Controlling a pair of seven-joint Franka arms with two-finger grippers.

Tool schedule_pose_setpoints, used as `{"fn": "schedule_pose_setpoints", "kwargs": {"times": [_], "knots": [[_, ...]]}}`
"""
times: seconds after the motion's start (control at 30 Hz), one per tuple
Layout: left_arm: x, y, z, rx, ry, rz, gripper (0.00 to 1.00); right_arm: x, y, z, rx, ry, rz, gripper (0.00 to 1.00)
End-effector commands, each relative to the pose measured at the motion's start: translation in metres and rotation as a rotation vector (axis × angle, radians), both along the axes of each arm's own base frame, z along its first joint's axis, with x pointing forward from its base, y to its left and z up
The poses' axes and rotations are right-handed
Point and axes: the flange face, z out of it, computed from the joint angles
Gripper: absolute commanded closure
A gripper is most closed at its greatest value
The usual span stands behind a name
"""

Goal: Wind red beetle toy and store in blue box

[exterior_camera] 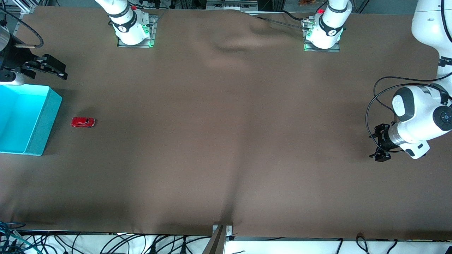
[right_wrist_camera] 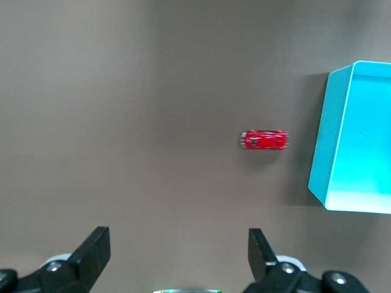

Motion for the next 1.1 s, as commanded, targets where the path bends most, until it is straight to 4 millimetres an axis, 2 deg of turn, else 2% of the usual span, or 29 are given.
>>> {"fn": "schedule_pose_setpoints", "kwargs": {"times": [0.0, 0.17, 0.3, 0.53, 0.67, 0.9, 1.07], "knots": [[0.013, -0.001, 0.024, 0.047, -0.026, -0.135, 0.0, 0.0, 0.002, 0.004, 0.006, -0.004, -0.002, 0.0], [0.024, 0.002, 0.047, 0.09, -0.062, -0.268, 0.0, 0.0, 0.002, 0.004, 0.006, -0.004, -0.002, 0.0], [0.033, 0.01, 0.074, 0.117, -0.105, -0.362, 0.0, 0.0, 0.002, 0.004, 0.006, -0.004, -0.002, 0.0], [0.031, 0.009, 0.104, 0.139, -0.103, -0.546, 0.0, 0.0, 0.003, 0.003, 0.006, -0.001, 0.001, 0.0], [0.03, 0.013, 0.125, 0.145, -0.078, -0.668, 0.0, -0.001, 0.018, 0.004, -0.001, -0.005, 0.021, 0.0], [0.034, 0.019, 0.174, 0.131, -0.003, -0.901, 0.0, -0.001, 0.018, 0.004, -0.01, -0.004, 0.022, 0.0], [0.034, 0.007, 0.199, 0.087, 0.015, -0.937, 0.0, -0.002, 0.005, 0.006, -0.011, -0.006, -0.006, 0.0]]}}
